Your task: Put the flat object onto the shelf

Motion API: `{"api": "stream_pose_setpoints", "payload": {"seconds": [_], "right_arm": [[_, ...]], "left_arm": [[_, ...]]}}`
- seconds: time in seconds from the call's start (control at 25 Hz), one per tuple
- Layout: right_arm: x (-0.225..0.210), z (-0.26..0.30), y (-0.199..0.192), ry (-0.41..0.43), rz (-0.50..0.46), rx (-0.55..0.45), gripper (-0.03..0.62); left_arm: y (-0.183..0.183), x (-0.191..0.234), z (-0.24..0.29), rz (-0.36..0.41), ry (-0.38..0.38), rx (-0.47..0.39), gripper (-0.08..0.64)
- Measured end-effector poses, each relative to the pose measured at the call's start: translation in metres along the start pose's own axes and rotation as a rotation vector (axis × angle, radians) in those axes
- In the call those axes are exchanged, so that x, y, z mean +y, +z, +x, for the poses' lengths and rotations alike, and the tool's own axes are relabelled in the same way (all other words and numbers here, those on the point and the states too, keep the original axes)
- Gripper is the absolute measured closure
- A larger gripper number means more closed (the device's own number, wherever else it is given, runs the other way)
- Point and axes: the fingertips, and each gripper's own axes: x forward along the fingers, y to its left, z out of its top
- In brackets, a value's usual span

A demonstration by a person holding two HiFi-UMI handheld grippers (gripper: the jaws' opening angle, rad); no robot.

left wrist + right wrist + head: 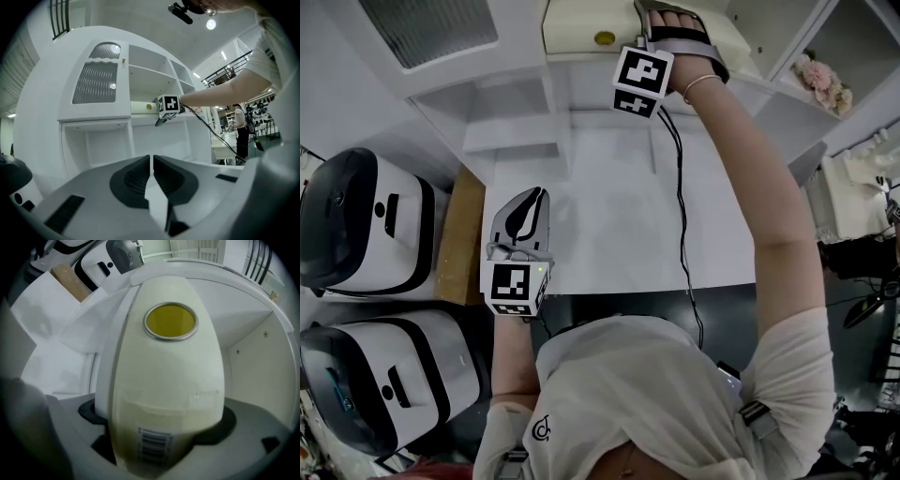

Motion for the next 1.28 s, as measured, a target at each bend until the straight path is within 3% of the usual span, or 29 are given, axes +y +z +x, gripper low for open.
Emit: {"api": "stream_pose_setpoints", "payload": {"seconds": [0.4, 0.68, 0.84, 1.04, 1.16, 1.28], "right_arm": [[-0.016, -0.032, 0.011, -0.164, -0.087, -0.029, 0.051], [-0.021, -0.080, 0.016, -0.193, 0.004, -0.064, 0.085], [-0.023, -0.112, 0.013, -0.262, 0.057, -0.076, 0.246], [-0.018, -0.162, 0.008, -0.332, 0.198, -0.126, 0.540], [0.005, -0.175, 0.007, -0.260, 0.304, -0.181, 0.583], [0.025, -0.186, 0.001, -0.215, 0.419, -0.205, 0.583]], "left_arm": [[0.002, 0.003, -0.021, 0.019, -0.003, 0.000, 0.526], [0.008, -0.013, -0.031, 0.034, -0.046, -0.018, 0.526], [0.011, -0.019, -0.035, 0.040, -0.067, -0.033, 0.526], [0.020, -0.025, -0.039, 0.044, -0.082, -0.062, 0.526], [0.020, -0.027, -0.040, 0.042, -0.086, -0.065, 0.526], [0.024, -0.029, -0.041, 0.045, -0.091, -0.076, 0.526]]}}
